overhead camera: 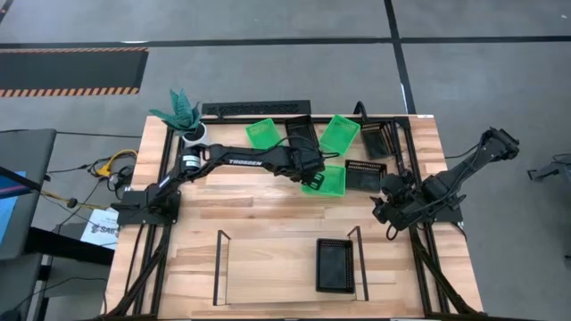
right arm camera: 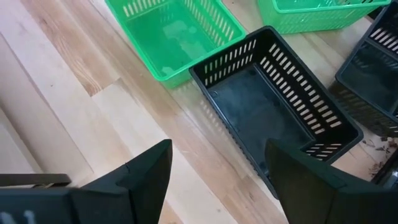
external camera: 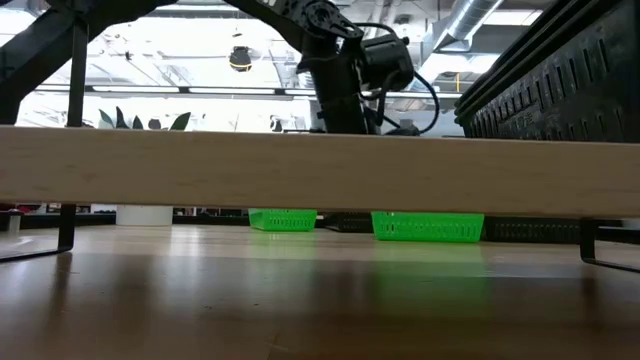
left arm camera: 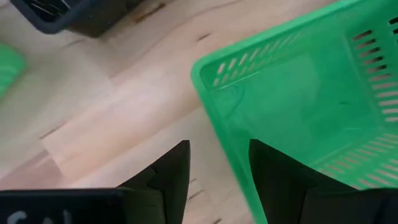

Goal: Stack baskets on shelf by color
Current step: Put the bottom green bin on the shelf

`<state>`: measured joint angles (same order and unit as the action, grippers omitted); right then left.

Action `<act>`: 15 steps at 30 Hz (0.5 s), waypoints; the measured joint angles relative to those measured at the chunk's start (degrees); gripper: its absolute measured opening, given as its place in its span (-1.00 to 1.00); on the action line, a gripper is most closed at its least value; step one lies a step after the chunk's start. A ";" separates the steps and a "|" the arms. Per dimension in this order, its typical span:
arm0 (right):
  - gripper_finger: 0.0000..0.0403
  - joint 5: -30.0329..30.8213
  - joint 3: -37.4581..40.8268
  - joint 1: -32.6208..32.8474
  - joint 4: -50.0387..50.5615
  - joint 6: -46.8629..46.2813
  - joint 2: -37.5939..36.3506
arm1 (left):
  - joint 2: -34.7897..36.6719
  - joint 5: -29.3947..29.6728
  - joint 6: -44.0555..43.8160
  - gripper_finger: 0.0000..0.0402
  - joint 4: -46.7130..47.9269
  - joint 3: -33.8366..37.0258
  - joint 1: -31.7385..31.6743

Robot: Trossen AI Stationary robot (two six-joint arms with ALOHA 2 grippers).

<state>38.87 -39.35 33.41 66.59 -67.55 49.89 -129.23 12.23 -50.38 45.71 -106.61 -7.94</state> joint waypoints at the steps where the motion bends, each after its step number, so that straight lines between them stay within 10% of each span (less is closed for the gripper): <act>1: 0.40 0.00 0.00 0.00 0.00 0.00 0.00 | -0.33 -0.52 -0.17 -0.28 -0.20 0.01 0.04; 15: 0.40 -0.14 0.00 0.00 -0.20 0.04 0.02 | -0.37 -1.04 1.63 -0.97 0.18 0.09 0.03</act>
<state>38.74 -39.35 33.41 66.39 -67.51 49.91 -129.60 11.18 -48.75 45.89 -106.52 -7.91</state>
